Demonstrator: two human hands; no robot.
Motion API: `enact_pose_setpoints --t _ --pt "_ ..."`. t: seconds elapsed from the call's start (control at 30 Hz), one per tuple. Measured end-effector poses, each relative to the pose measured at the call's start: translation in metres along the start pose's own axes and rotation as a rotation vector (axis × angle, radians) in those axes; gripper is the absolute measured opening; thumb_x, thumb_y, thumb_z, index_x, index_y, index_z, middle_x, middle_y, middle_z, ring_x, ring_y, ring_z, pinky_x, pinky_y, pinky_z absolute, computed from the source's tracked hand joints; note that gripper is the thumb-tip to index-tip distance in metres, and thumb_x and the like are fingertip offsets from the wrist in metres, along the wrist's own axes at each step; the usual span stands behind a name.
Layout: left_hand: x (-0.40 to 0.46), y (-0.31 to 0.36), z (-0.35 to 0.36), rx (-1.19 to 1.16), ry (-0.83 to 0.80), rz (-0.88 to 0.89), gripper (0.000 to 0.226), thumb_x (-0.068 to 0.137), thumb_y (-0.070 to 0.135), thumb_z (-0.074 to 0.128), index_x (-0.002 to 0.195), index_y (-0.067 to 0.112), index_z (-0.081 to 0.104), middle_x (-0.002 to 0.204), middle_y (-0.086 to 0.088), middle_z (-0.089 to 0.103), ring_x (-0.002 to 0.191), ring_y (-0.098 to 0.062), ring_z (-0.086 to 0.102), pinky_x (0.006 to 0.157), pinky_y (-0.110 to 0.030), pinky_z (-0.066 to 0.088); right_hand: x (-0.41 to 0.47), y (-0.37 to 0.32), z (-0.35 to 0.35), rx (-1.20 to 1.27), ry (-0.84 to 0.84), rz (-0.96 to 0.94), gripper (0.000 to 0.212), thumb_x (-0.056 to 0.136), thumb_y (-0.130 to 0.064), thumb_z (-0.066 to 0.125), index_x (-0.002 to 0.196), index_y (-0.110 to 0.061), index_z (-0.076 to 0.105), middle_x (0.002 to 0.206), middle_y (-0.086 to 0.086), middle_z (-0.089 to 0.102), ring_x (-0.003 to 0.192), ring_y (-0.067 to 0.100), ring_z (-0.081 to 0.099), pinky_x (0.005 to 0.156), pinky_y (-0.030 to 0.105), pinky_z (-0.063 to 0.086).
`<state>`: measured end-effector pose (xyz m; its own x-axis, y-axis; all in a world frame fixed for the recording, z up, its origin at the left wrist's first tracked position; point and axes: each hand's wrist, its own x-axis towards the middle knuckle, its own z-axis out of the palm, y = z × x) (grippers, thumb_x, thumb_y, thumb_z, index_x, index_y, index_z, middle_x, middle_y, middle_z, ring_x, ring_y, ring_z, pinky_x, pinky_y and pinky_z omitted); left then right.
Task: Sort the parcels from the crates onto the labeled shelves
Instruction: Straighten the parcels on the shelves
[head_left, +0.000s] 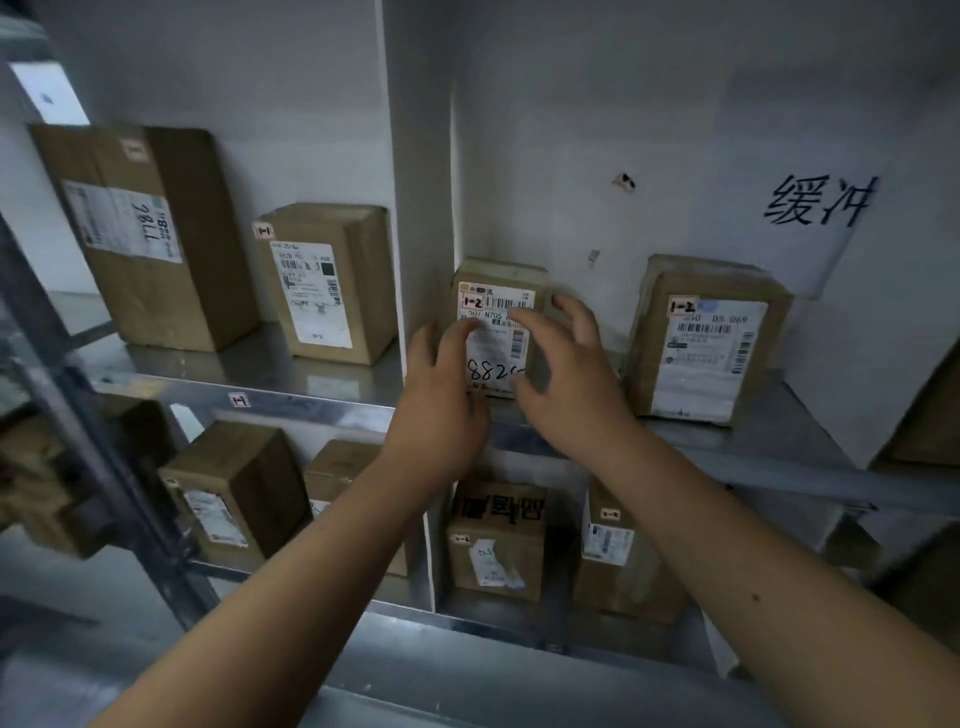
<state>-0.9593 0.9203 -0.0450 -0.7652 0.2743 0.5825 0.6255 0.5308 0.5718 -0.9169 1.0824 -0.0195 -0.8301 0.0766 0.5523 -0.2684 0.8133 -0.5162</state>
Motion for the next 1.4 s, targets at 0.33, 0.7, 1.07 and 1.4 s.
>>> enact_pose_setpoints --t 0.33,0.7,1.07,1.4 --pt "0.030 -0.001 0.008 -0.032 -0.064 -0.043 0.079 0.088 -0.005 0.055 0.157 0.025 0.030 0.158 -0.006 0.037 0.140 -0.020 0.039 0.106 -0.032 0.043 0.028 0.012 0.006 0.017 0.049 -0.001 0.070 0.091 0.007 0.066 0.149 -0.027 0.050 0.158 0.001 0.026 0.141 0.019 0.043 0.114 0.023 0.042" --pt "0.047 -0.007 0.011 -0.114 -0.131 -0.079 0.085 0.085 -0.005 0.059 0.157 0.026 0.027 0.156 -0.010 0.036 0.134 -0.028 0.050 0.103 -0.037 0.048 0.038 0.015 0.018 -0.034 0.066 0.038 0.067 0.091 0.007 0.065 0.148 -0.025 0.050 0.154 0.003 0.029 0.140 0.018 0.042 0.108 0.004 0.028" --pt "0.016 -0.006 0.010 -0.136 -0.029 0.035 0.075 0.091 0.011 0.073 0.154 0.026 0.034 0.159 0.000 0.032 0.143 -0.021 0.041 0.112 -0.032 0.041 0.002 0.013 0.001 -0.045 0.146 0.097 0.063 0.093 -0.006 0.071 0.148 -0.031 0.052 0.162 -0.004 0.024 0.145 0.011 0.034 0.117 0.036 0.044" --pt "0.006 0.017 0.040 -0.090 -0.181 0.271 0.064 0.092 0.022 0.073 0.150 0.023 0.047 0.156 -0.005 0.039 0.141 -0.022 0.039 0.116 -0.032 0.036 -0.068 0.011 -0.029 -0.194 0.182 0.205 0.054 0.096 -0.012 0.070 0.146 -0.024 0.055 0.155 -0.005 0.042 0.130 -0.011 0.028 0.102 -0.007 0.014"
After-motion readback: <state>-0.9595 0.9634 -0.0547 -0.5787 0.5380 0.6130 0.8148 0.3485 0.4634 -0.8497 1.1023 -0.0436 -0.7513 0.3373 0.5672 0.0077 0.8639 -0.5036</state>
